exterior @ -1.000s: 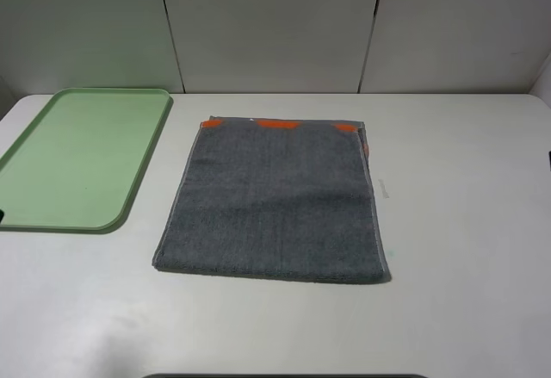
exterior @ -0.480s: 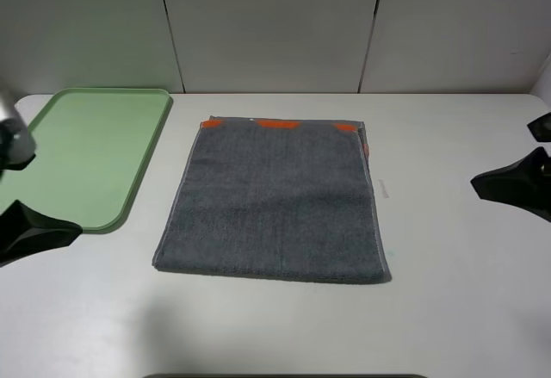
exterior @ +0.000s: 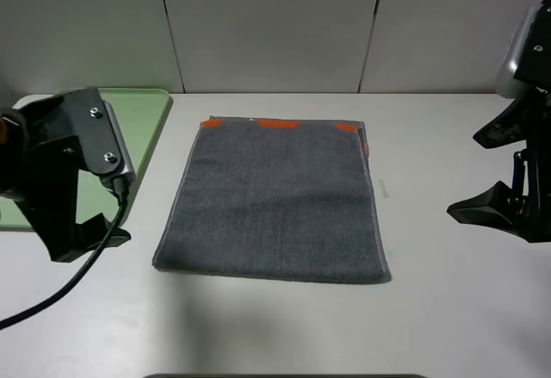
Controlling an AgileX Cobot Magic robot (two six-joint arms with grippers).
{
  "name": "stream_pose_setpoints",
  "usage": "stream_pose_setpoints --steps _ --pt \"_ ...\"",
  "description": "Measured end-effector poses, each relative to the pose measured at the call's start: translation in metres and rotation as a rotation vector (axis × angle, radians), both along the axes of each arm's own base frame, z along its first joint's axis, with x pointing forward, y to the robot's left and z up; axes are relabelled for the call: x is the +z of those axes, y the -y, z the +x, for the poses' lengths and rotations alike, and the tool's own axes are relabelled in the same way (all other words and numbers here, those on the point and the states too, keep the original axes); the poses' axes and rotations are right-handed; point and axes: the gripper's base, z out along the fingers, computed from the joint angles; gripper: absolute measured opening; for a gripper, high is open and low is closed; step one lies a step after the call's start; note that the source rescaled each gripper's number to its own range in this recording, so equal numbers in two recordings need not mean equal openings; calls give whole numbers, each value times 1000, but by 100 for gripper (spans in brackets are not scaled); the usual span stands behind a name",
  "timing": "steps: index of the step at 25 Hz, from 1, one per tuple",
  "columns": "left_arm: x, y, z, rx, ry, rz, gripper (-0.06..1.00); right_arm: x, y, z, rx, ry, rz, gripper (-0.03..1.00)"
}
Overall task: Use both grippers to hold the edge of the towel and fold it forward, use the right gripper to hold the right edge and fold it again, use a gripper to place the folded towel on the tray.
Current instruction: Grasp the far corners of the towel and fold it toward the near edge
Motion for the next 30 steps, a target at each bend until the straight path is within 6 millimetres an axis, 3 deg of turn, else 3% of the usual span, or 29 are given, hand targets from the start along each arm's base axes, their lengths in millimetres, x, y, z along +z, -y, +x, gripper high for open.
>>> stream_pose_setpoints --steps 6,17,26,30 --pt "-19 9 15 -130 27 81 98 -15 -1 11 34 -58 -34 100" --pt "-37 14 25 -295 56 187 97 -42 -2 33 39 -114 -69 100" --pt "-75 22 36 -384 -20 259 97 -43 -2 37 29 -96 -72 100" --pt "-91 35 34 -484 -24 292 96 -43 -2 38 22 -79 -73 100"
